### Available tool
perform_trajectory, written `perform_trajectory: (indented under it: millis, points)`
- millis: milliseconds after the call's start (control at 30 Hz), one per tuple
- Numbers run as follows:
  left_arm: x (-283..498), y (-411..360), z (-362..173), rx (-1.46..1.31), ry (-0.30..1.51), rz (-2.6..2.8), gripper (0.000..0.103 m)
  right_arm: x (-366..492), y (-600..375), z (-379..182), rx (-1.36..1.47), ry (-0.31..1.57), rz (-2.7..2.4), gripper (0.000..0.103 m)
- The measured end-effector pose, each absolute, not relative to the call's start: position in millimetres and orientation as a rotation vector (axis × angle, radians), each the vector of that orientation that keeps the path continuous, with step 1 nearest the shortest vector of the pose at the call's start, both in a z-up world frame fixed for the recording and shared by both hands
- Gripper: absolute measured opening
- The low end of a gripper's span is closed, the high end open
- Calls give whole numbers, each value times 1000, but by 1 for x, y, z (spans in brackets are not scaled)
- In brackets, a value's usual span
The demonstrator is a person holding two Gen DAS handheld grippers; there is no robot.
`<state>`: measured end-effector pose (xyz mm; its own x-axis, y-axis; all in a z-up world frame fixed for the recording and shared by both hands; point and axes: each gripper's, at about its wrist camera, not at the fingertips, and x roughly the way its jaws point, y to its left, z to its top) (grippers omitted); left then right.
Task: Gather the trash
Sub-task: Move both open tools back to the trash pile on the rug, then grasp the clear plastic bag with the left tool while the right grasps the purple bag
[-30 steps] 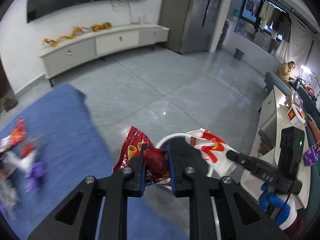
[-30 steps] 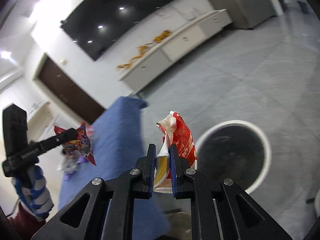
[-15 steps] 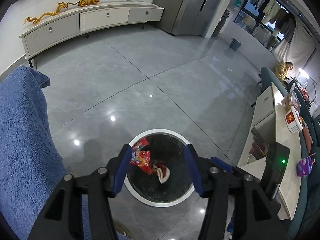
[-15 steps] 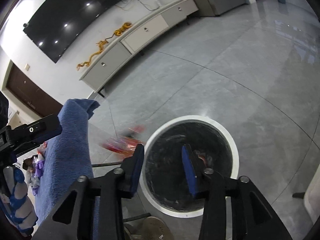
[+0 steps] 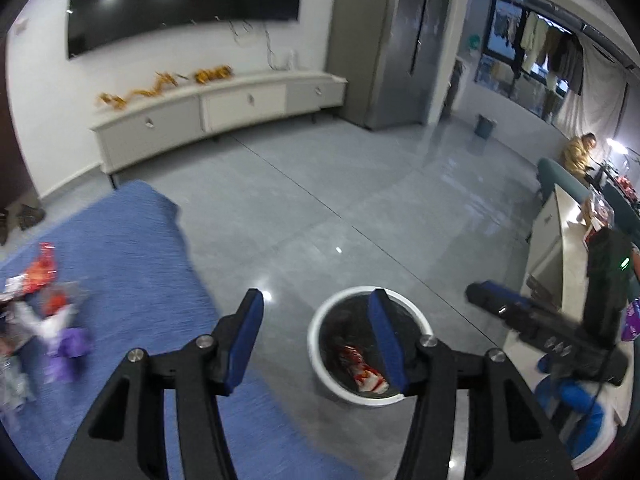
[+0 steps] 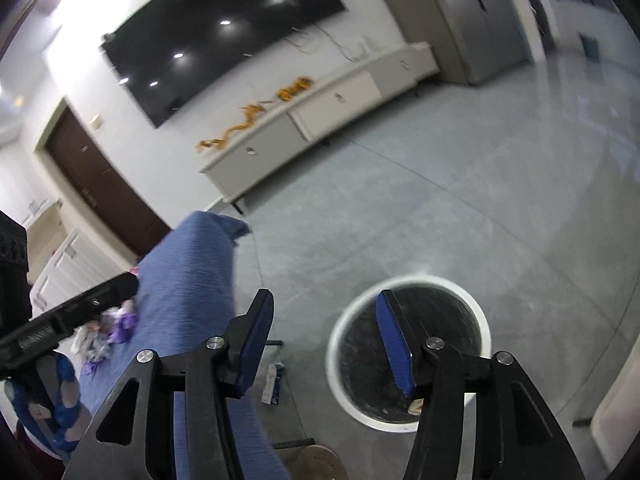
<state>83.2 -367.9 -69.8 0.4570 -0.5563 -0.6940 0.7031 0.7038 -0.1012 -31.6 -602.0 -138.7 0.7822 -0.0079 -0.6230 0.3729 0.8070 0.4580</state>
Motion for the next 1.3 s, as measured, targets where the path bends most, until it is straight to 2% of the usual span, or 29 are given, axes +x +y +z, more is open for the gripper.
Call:
perform_trajectory:
  millis: [167,267,367,600,733,900,1300]
  points:
    - [77,-305,-51,212,731,-712,54,-20,-548,-87,481,610,-137,59]
    - [75,-254,-43,187,701,-639,62,-10,-506,-59,406,595,-69,63]
    - [75,-210,-40,158,681,-573,66,0,-469,-42,357,591,-4,64]
    - [88,-96,-46,52,696,-425,67,26,-387,-21,279,613,152,64]
    - [104,-38,-61,-48,741,-360,67,39,-351,-24,260,649,212,64]
    - [129,-1,-86,-150,813,-319,67,65,-320,-40,232,719,262,64]
    - [193,-19,-127,-253,938,-356,66,146,-293,-111,288,894,296,64]
